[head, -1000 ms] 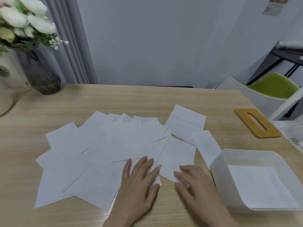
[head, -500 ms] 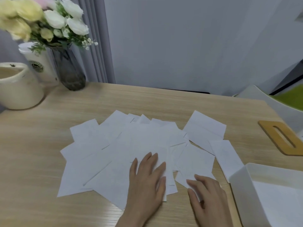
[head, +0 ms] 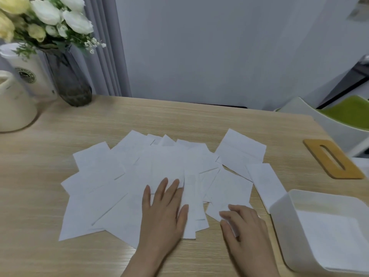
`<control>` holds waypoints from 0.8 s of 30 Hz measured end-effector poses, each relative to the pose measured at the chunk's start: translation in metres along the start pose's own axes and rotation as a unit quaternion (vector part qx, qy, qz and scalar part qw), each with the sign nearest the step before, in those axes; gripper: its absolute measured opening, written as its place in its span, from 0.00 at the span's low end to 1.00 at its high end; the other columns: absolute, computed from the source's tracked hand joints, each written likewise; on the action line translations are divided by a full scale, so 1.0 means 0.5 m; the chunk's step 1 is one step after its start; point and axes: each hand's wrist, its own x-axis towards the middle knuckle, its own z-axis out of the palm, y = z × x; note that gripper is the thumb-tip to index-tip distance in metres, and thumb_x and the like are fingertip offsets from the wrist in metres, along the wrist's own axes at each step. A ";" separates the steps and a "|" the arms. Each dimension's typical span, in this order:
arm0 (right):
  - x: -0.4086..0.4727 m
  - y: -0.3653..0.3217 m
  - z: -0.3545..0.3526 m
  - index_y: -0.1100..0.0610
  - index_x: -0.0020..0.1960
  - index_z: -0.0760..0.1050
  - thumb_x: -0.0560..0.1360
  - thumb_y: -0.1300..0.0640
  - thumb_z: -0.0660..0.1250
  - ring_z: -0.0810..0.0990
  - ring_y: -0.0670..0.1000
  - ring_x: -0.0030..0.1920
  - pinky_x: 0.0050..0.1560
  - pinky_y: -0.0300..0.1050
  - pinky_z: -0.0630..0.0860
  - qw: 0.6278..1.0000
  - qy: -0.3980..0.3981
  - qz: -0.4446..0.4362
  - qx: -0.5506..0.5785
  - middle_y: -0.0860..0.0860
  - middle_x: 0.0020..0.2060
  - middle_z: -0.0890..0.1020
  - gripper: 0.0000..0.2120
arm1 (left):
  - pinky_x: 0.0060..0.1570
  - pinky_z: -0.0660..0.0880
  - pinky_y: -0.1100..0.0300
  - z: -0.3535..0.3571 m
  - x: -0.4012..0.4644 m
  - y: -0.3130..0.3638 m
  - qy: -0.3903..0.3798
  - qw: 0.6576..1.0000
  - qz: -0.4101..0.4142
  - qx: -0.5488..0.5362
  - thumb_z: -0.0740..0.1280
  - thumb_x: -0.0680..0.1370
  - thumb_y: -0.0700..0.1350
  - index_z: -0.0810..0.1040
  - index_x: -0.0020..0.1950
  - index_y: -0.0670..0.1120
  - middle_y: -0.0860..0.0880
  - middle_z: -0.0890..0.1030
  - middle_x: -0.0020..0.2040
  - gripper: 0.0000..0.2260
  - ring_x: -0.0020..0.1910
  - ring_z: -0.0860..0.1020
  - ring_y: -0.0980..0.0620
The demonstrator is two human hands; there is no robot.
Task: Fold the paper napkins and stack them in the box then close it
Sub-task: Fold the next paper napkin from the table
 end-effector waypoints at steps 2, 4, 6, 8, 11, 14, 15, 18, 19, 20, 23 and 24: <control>0.001 0.000 -0.004 0.50 0.48 0.82 0.70 0.60 0.75 0.75 0.46 0.57 0.54 0.48 0.66 0.999 -0.022 0.025 0.019 0.45 0.50 0.80 0.09 | 0.71 0.52 0.42 -0.004 -0.002 0.005 0.012 1.000 0.020 -0.003 0.55 0.80 0.53 0.78 0.67 0.49 0.53 0.76 0.69 0.21 0.73 0.69 0.49; 0.003 0.001 -0.008 0.48 0.50 0.81 0.74 0.57 0.71 0.73 0.45 0.60 0.58 0.46 0.64 0.998 -0.040 0.038 0.039 0.41 0.51 0.77 0.07 | 0.70 0.54 0.41 -0.006 -0.010 0.016 0.022 0.998 0.063 -0.002 0.55 0.79 0.53 0.79 0.65 0.49 0.53 0.76 0.68 0.20 0.72 0.70 0.49; 0.006 0.000 -0.011 0.45 0.50 0.81 0.76 0.53 0.67 0.70 0.41 0.60 0.60 0.44 0.63 0.996 -0.049 0.048 0.058 0.37 0.51 0.74 0.05 | 0.69 0.55 0.41 -0.005 -0.021 0.033 0.030 0.993 0.112 -0.006 0.56 0.79 0.54 0.80 0.63 0.49 0.54 0.76 0.69 0.19 0.71 0.71 0.49; 0.012 -0.004 -0.016 0.42 0.48 0.80 0.78 0.46 0.62 0.68 0.37 0.60 0.59 0.41 0.60 0.991 -0.060 0.076 0.089 0.34 0.51 0.74 0.07 | 0.68 0.57 0.40 0.001 -0.035 0.054 0.038 0.988 0.150 -0.016 0.58 0.78 0.54 0.81 0.62 0.49 0.55 0.76 0.69 0.18 0.70 0.72 0.50; 0.018 -0.007 -0.016 0.39 0.47 0.79 0.77 0.35 0.49 0.63 0.31 0.61 0.58 0.38 0.54 0.977 -0.061 0.134 0.154 0.33 0.51 0.75 0.21 | 0.66 0.59 0.40 0.011 -0.052 0.085 0.046 0.980 0.192 -0.027 0.60 0.77 0.54 0.83 0.59 0.48 0.54 0.77 0.68 0.18 0.69 0.74 0.50; 0.025 -0.008 -0.016 0.40 0.45 0.79 0.77 0.36 0.50 0.64 0.29 0.59 0.58 0.36 0.54 0.950 -0.064 0.198 0.234 0.32 0.48 0.78 0.20 | 0.66 0.60 0.40 0.020 -0.062 0.102 0.040 0.976 0.212 -0.035 0.61 0.76 0.54 0.83 0.59 0.48 0.54 0.77 0.67 0.18 0.68 0.74 0.51; 0.028 -0.008 -0.016 0.42 0.43 0.79 0.77 0.39 0.55 0.68 0.32 0.57 0.59 0.38 0.57 0.939 -0.061 0.215 0.263 0.34 0.45 0.79 0.16 | 0.66 0.60 0.41 0.022 -0.064 0.105 0.036 0.975 0.215 -0.036 0.61 0.76 0.55 0.83 0.59 0.48 0.54 0.77 0.67 0.19 0.68 0.74 0.51; 0.038 -0.005 -0.022 0.51 0.44 0.80 0.75 0.53 0.69 0.79 0.44 0.44 0.49 0.38 0.72 0.892 -0.064 0.269 0.358 0.42 0.35 0.82 0.03 | 0.66 0.61 0.41 0.024 -0.067 0.112 0.030 0.973 0.224 -0.036 0.61 0.76 0.55 0.83 0.59 0.49 0.55 0.77 0.68 0.18 0.69 0.74 0.52; 0.041 -0.006 -0.024 0.53 0.45 0.80 0.74 0.56 0.70 0.79 0.44 0.37 0.44 0.36 0.72 0.875 -0.075 0.285 0.384 0.43 0.31 0.82 0.01 | 0.66 0.61 0.41 0.024 -0.068 0.115 0.030 0.972 0.229 -0.038 0.61 0.77 0.56 0.83 0.59 0.49 0.55 0.77 0.68 0.18 0.69 0.73 0.53; 0.043 -0.007 -0.025 0.55 0.46 0.80 0.74 0.58 0.70 0.77 0.43 0.32 0.41 0.35 0.72 0.864 -0.082 0.296 0.398 0.44 0.27 0.80 0.02 | 0.66 0.61 0.42 0.023 -0.069 0.117 0.032 0.971 0.233 -0.041 0.61 0.77 0.56 0.83 0.59 0.50 0.55 0.77 0.68 0.18 0.69 0.73 0.53; 0.046 -0.004 -0.026 0.57 0.43 0.79 0.75 0.63 0.69 0.74 0.43 0.25 0.32 0.32 0.69 0.858 -0.082 0.303 0.406 0.44 0.22 0.78 0.02 | 0.66 0.62 0.44 0.020 -0.071 0.115 0.048 0.969 0.228 -0.080 0.61 0.77 0.55 0.83 0.56 0.51 0.56 0.78 0.66 0.16 0.67 0.74 0.55; 0.047 -0.003 -0.028 0.57 0.42 0.78 0.75 0.64 0.68 0.74 0.42 0.24 0.30 0.31 0.69 0.857 -0.076 0.303 0.410 0.44 0.22 0.78 0.04 | 0.66 0.62 0.45 0.018 -0.070 0.113 0.056 0.969 0.216 -0.109 0.61 0.77 0.53 0.84 0.56 0.51 0.56 0.78 0.65 0.15 0.67 0.75 0.55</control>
